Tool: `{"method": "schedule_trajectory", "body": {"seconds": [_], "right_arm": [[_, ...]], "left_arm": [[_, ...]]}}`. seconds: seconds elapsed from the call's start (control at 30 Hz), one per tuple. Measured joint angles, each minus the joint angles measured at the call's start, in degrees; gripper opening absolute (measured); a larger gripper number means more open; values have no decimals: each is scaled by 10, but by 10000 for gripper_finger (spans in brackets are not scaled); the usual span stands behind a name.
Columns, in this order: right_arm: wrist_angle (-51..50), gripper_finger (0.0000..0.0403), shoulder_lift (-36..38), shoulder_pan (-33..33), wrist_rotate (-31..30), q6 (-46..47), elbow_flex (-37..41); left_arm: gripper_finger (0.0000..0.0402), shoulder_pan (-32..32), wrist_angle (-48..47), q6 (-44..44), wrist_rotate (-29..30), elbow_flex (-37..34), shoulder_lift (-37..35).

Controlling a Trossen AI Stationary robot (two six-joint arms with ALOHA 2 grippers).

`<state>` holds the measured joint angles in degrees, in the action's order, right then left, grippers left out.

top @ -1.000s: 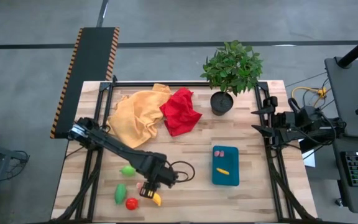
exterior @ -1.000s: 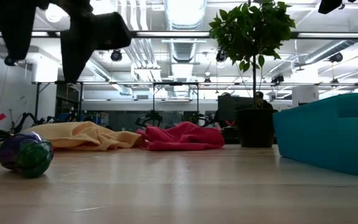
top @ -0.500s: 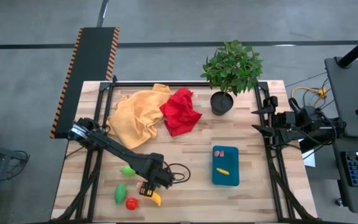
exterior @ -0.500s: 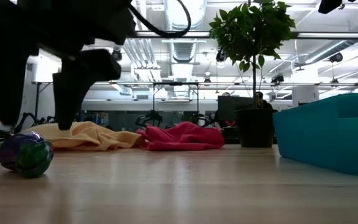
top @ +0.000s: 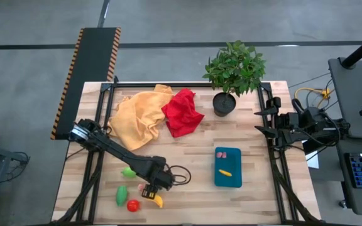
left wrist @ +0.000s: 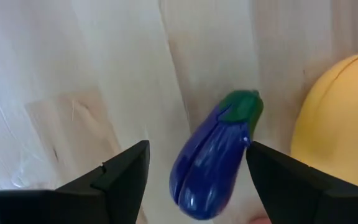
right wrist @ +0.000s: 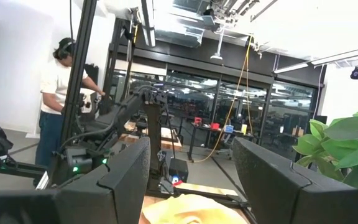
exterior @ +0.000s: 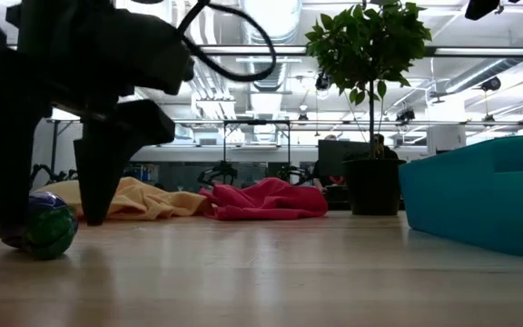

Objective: Pick and placing Produce into tupperware
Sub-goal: Put the eggplant into the blue bin

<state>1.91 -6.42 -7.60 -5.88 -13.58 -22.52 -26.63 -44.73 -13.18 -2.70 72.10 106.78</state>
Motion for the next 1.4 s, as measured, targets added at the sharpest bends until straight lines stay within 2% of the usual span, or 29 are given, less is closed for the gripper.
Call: {"method": "schedule_trajectory", "body": {"seconds": [0.47, 0.57, 0.83, 1.3, 1.4], "right_arm": [[1, 224, 0, 0, 0, 0, 0], [1, 224, 0, 0, 0, 0, 0], [1, 224, 0, 0, 0, 0, 0], [2, 224, 0, 0, 0, 9, 0], [5, 224, 0, 0, 0, 7, 0]], "left_arm": [[245, 0, 25, 0, -4, -28, 5], [216, 1, 24, -1, -7, -28, 6], [109, 2, 23, -12, -15, -26, 7], [120, 15, 22, -6, -19, -25, 6], [112, 27, 21, 20, 4, -14, 6]]}}
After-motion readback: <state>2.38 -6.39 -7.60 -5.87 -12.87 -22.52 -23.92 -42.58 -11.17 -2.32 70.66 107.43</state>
